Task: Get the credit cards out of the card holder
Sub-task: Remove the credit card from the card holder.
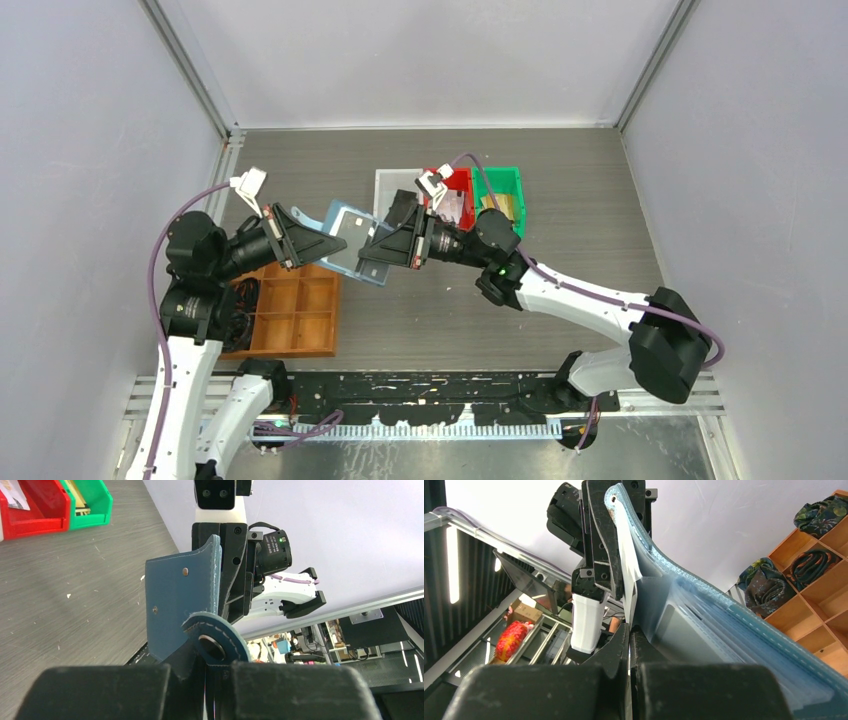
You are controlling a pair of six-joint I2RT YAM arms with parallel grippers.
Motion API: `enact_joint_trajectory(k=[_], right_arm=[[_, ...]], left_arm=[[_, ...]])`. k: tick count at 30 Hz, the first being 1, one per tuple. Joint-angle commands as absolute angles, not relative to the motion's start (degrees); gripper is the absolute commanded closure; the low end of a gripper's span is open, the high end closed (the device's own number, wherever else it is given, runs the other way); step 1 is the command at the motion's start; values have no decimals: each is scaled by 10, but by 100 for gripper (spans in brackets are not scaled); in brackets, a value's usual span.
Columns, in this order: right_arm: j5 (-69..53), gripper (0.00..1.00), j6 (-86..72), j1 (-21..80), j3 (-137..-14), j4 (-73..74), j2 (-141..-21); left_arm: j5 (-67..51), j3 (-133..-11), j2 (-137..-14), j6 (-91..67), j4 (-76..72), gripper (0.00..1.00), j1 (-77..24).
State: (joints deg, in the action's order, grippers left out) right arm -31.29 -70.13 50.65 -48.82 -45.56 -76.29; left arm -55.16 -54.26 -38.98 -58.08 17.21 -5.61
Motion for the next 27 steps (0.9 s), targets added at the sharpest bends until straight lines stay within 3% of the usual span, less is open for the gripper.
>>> enact_joint_trajectory(k=[1,12,19,21,25,27], right_arm=[[-299,99,-679,507,-476,-468,-735],[-297,99,-707,507,-455,-528,-739],[-290,99,-725,510,-449,-567,-754],[-288,99,-724,512,-452,-568,-759],[-288,99,-726,517,-454,-571,-767],[-286,99,-726,517,-450,-571,-766]], left_arm=[[-559,-562,-384,-584,132,100,-55],[-554,-573,-384,-588,138,94,-54],[-555,-580,-384,-598,134,81,-54],[-556,-581,-384,-600,133,84,-55],[-555,-580,-383,-598,132,99,-54],[-555,-582,-382,-597,132,100,-54]])
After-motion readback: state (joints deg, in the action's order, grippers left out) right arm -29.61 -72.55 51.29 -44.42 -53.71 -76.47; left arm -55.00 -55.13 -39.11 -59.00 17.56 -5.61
